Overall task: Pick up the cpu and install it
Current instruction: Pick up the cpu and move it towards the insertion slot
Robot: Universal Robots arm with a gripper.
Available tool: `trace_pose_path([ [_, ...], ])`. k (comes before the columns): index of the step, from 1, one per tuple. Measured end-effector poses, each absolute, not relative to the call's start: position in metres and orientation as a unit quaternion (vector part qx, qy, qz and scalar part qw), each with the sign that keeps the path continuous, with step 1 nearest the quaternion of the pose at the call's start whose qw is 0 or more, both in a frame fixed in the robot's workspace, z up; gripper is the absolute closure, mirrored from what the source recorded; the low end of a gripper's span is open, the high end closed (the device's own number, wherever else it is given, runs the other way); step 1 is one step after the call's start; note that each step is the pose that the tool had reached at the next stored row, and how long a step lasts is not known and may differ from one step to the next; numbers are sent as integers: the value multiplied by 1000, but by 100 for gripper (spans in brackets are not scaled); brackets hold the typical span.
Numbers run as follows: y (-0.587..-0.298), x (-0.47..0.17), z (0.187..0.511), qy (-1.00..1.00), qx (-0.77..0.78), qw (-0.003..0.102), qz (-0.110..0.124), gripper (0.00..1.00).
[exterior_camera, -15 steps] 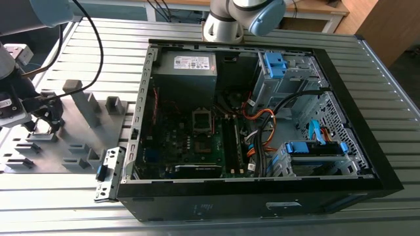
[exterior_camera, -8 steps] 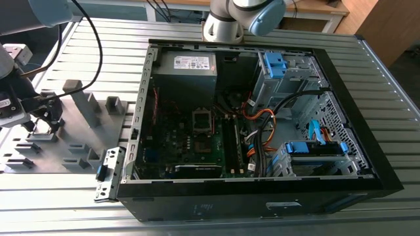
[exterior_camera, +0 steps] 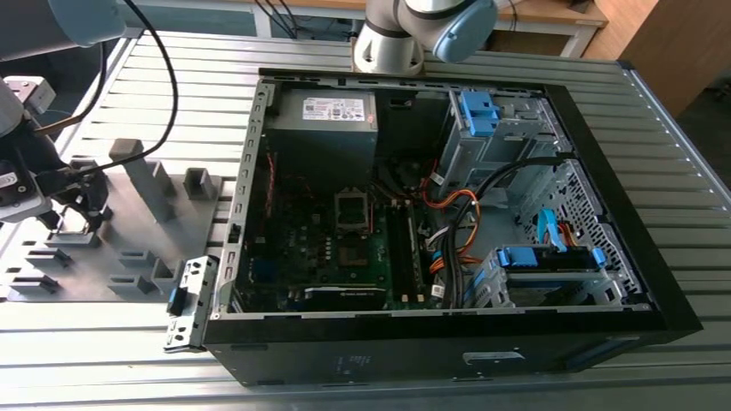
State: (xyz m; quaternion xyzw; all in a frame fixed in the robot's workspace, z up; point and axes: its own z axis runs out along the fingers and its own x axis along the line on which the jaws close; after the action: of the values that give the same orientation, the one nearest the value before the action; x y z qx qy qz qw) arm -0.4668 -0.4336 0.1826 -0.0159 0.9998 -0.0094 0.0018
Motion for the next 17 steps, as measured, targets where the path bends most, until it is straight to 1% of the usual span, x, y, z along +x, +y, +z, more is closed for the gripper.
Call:
trace_pose_path([
  [11,-434,-467,182,1000,-17,2,-9,40],
  [12,-434,-467,182,1000,-17,2,-9,41],
  [14,-434,-467,182,1000,-17,2,-9,41],
  [15,-434,-467,182,1000,-17,2,-9,48],
  [17,-434,-467,182,1000,-17,2,-9,48],
])
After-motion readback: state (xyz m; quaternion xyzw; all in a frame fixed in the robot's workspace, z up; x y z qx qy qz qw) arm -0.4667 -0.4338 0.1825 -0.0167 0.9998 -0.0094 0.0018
